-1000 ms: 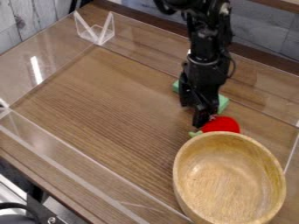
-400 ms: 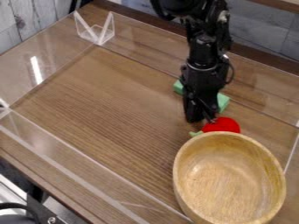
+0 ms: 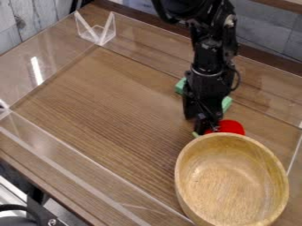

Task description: Move the red fruit to the right

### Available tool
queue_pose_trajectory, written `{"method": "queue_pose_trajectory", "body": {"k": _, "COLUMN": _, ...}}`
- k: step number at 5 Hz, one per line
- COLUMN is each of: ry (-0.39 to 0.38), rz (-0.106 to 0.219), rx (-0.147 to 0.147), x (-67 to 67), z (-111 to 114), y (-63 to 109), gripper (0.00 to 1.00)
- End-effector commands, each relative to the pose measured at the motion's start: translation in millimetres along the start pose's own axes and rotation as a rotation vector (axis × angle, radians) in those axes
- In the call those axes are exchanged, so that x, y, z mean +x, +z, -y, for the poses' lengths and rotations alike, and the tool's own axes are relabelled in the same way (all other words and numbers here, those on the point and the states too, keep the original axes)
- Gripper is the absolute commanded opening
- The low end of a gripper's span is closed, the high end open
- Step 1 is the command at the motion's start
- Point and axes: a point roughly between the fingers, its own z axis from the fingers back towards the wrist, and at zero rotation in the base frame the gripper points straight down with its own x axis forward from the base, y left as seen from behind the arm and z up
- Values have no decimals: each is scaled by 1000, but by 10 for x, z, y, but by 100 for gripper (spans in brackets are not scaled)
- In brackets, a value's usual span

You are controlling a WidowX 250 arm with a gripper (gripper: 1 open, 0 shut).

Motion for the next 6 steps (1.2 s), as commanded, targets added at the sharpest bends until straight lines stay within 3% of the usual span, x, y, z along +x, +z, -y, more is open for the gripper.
{"method": "queue_pose_trajectory", "body": {"k": 1, "ry": -55, "rz": 64, "rx": 40, "x": 23, "z": -78, "y": 202, "gripper": 0}}
{"method": "queue_pose_trajectory", "body": {"k": 2, "ry": -84, "rz": 79, "rx": 51, "x": -40, "z": -174, "y": 236, "gripper": 0}}
{"method": "queue_pose_trajectory", "body": {"k": 3, "ry": -30, "rz": 76, "rx": 58, "x": 103, "z": -113, "y": 159, "gripper": 100}}
{"method": "queue_pose_trajectory", "body": {"k": 4, "ry": 23, "rz": 73, "rx": 61, "x": 242, "z": -57, "y": 89, "gripper": 100}}
{"method": "queue_pose_trajectory", "body": {"k": 6, "ry": 209, "rz": 82, "rx": 61, "x": 93, "z": -206, "y": 66, "gripper": 100}}
